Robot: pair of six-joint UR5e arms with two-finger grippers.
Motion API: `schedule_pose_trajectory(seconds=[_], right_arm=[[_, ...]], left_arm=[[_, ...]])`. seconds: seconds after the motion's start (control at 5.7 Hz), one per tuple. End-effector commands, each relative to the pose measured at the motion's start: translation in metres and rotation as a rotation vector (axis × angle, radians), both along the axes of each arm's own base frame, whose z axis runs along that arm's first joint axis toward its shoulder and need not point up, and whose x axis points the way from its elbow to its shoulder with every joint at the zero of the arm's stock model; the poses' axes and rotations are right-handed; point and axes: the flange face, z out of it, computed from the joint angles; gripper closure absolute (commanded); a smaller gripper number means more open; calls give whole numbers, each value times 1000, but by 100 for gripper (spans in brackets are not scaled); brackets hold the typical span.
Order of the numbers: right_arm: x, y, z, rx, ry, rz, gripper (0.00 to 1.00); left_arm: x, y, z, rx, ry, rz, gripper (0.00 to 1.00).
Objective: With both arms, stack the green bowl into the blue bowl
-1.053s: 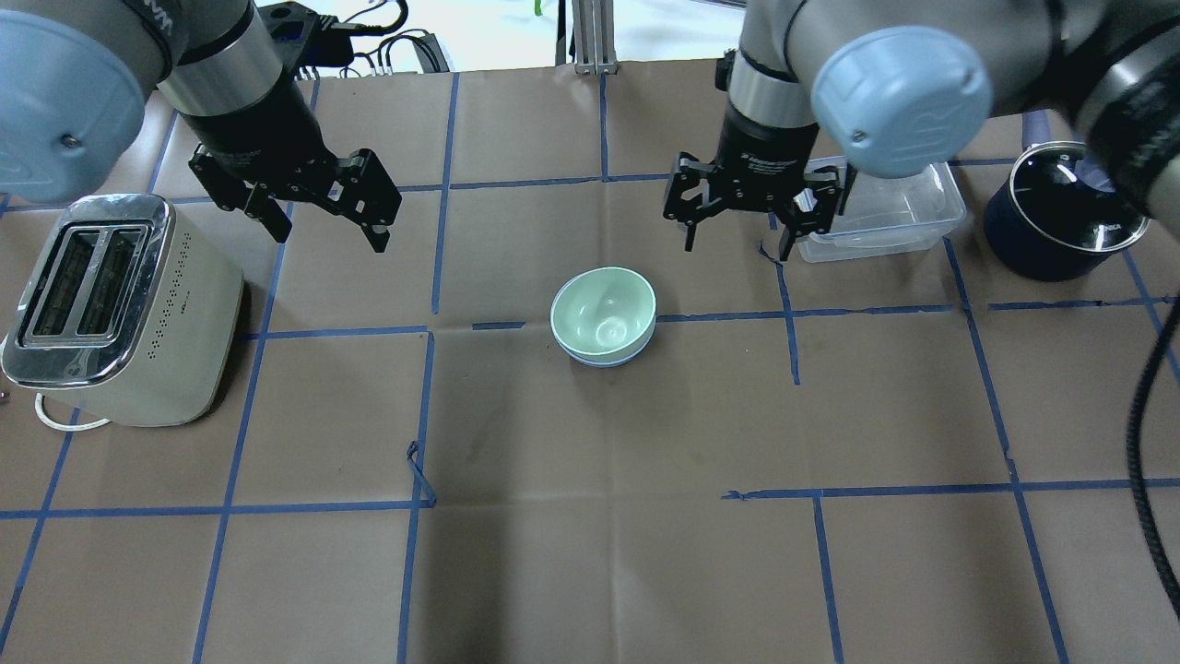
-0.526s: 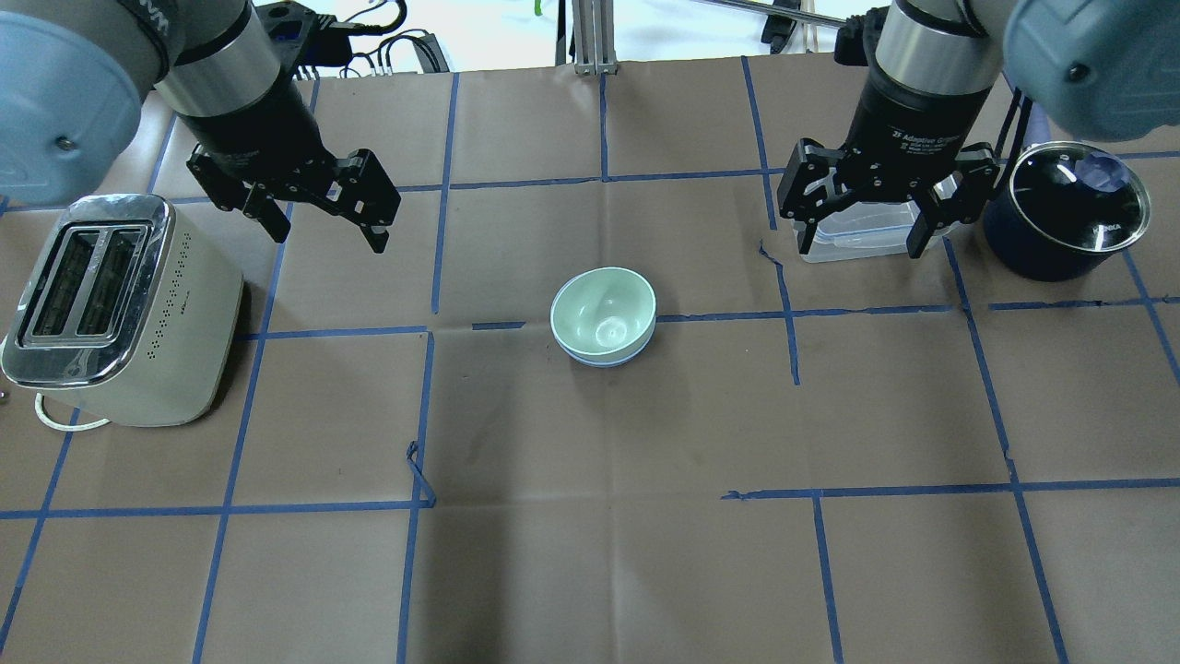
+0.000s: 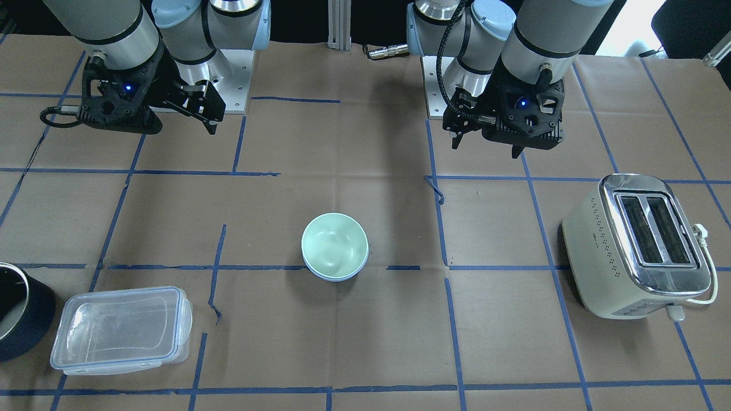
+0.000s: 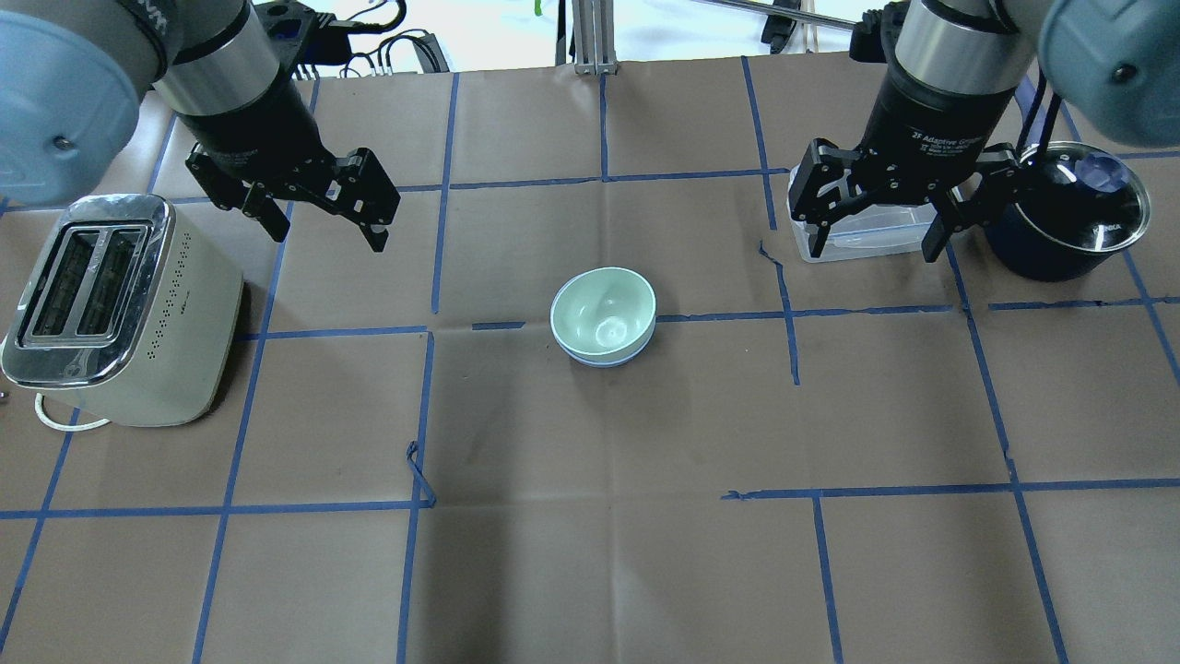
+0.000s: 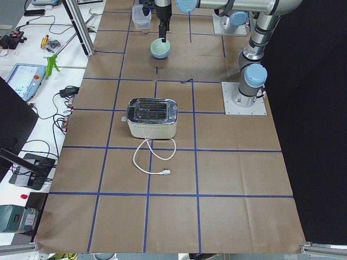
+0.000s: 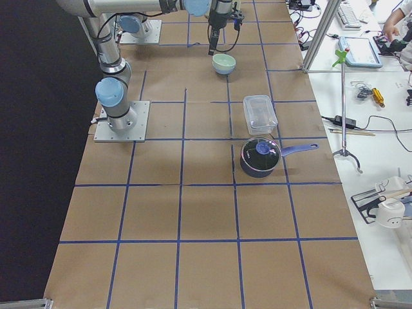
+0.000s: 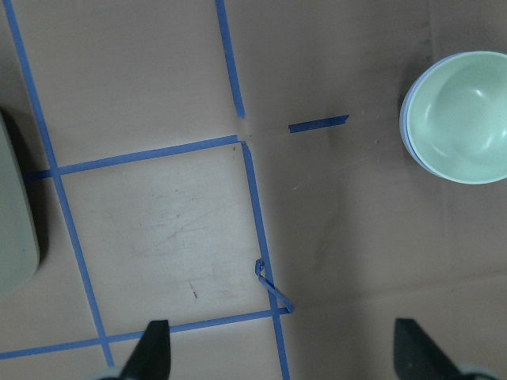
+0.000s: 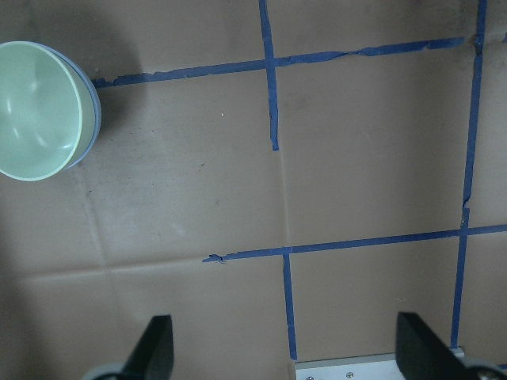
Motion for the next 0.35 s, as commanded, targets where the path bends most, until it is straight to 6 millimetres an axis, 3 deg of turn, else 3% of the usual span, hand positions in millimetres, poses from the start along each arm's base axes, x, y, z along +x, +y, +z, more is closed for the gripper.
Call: schedule_pose_trajectory(seconds=[0.0, 0.18], right_arm=[[1, 0, 0, -1, 1, -1, 0], [1, 1, 0, 0, 1, -1, 0]], left_arm=[[0, 0, -1, 2, 0, 0, 2], [0, 0, 0, 0, 0, 0, 2]])
